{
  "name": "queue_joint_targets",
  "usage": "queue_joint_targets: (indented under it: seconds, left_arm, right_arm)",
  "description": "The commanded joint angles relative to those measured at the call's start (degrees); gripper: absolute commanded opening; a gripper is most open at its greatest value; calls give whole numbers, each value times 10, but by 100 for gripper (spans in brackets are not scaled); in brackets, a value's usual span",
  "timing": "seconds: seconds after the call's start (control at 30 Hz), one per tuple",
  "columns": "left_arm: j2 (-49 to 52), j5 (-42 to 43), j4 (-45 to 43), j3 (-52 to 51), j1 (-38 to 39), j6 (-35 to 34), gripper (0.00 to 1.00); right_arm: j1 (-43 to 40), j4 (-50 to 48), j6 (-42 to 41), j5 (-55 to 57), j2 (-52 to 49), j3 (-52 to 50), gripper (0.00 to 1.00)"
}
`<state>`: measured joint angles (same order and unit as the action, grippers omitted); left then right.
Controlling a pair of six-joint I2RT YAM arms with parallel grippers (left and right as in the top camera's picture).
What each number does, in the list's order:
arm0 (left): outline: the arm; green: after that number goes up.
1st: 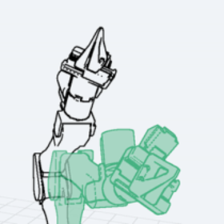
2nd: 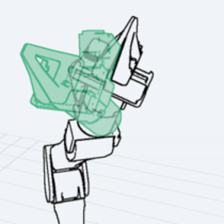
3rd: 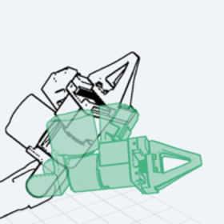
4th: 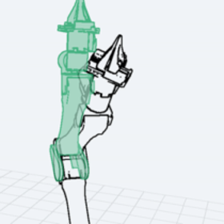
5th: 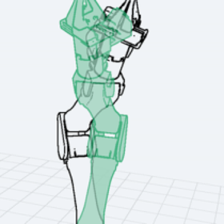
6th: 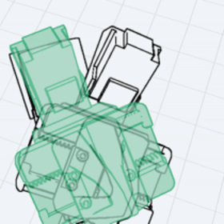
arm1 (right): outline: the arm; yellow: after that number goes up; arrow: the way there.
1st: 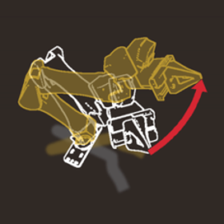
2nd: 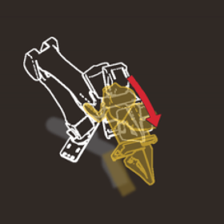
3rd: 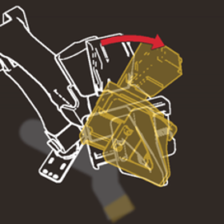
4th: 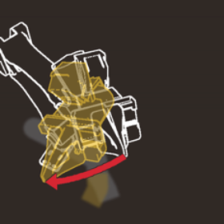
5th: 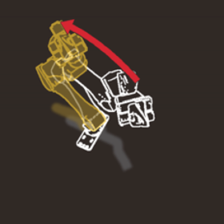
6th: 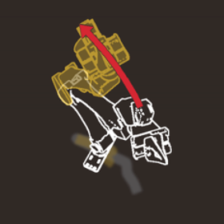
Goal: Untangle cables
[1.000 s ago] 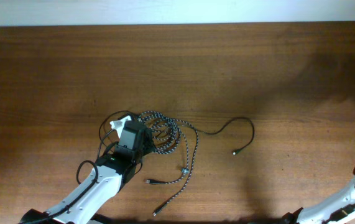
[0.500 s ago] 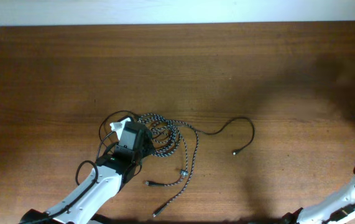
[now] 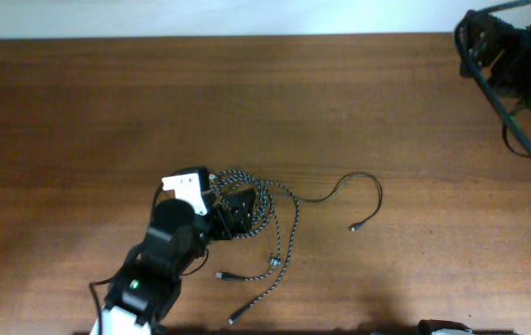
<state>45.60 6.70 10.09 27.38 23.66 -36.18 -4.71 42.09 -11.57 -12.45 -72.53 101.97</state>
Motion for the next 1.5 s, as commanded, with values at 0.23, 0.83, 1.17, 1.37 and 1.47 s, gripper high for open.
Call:
queue_joint_targets:
  seconds: [0.23,0.83,1.17,1.37,1.47]
  left_arm:
    - [-90,-13,97,9,13,-198,99]
    - [276,-173,-108,9,77,-542,5]
    - [267,76,-688,9,77,-196,0]
    - [268,153,-819,9,52,-389,0]
    - [268,176,-887,9,47,-322,0]
  right_arm:
    - [6,-82,28,9,275,-208,99]
    - [6,-200,2,-24,461,-433,99]
    - [6,-175,-78,-75,461,-515,99]
    - [6,-234,-134,-191,311,-547,99]
    - [10,-597,-314,-160,173,-540,100]
